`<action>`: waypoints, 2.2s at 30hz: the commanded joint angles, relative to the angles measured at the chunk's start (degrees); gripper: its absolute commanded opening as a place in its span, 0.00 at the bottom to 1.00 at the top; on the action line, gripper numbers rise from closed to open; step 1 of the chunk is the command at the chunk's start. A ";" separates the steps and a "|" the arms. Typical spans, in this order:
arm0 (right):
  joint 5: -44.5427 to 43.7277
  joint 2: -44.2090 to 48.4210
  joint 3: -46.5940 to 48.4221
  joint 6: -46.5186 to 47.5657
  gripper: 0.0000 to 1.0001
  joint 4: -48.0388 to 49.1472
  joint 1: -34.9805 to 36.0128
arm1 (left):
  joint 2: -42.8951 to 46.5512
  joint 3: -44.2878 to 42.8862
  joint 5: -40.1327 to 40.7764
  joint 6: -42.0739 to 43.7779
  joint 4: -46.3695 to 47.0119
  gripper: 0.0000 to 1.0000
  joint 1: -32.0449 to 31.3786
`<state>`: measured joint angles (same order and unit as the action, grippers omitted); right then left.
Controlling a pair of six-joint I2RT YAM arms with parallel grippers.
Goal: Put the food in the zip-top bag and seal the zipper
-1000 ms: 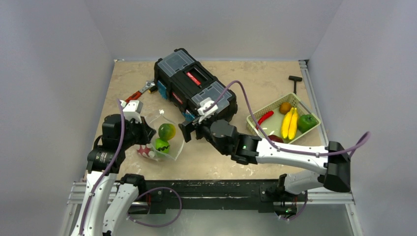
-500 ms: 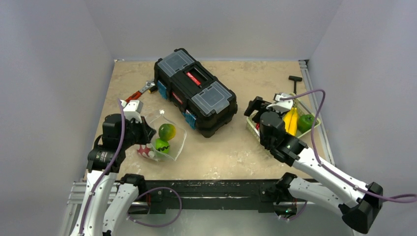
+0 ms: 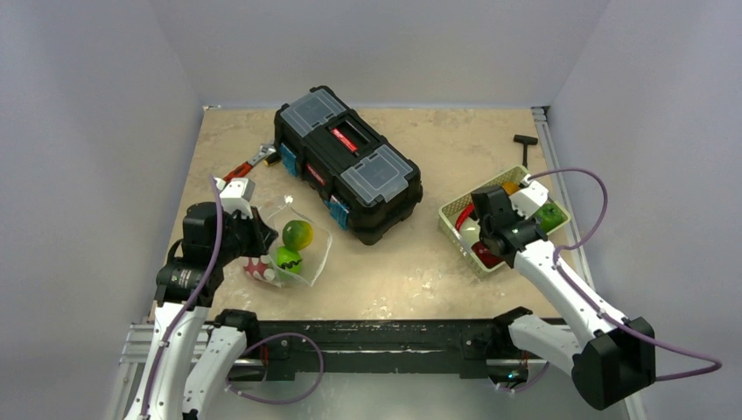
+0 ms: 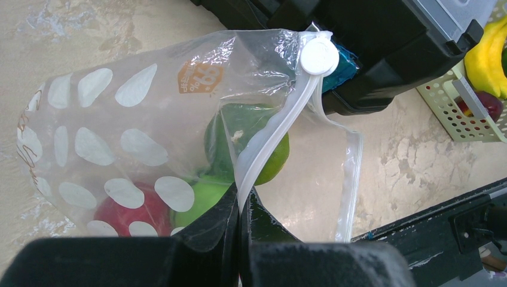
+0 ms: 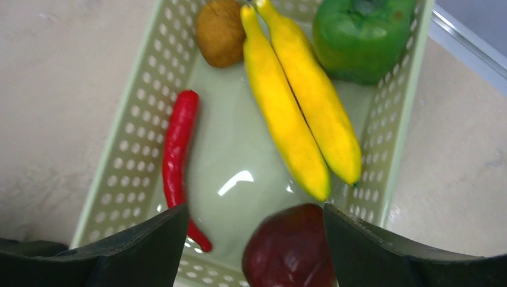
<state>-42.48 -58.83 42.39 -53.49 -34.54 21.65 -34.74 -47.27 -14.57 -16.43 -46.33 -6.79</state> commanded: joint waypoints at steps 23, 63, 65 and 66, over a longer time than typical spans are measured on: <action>10.96 -12.42 4.63 -12.00 0.81 -12.93 -0.42 | 0.83 -0.96 -0.45 0.00 1.84 0.00 -0.16; 19.46 8.26 0.62 7.67 0.11 9.35 -0.48 | -0.07 -0.83 -0.25 -0.10 1.82 0.00 -0.16; 30.90 12.62 -2.46 13.76 0.10 18.84 -0.51 | -0.06 -0.90 -0.25 -0.08 1.78 0.00 -0.16; 37.46 14.44 -4.34 13.76 0.10 23.58 -0.47 | -0.06 -0.88 -0.26 -0.05 1.80 0.00 -0.21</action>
<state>-25.63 -50.72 42.78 -50.94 -30.37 21.28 -35.03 -47.27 -14.61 -16.43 -46.35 -6.79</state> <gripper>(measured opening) 0.684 0.003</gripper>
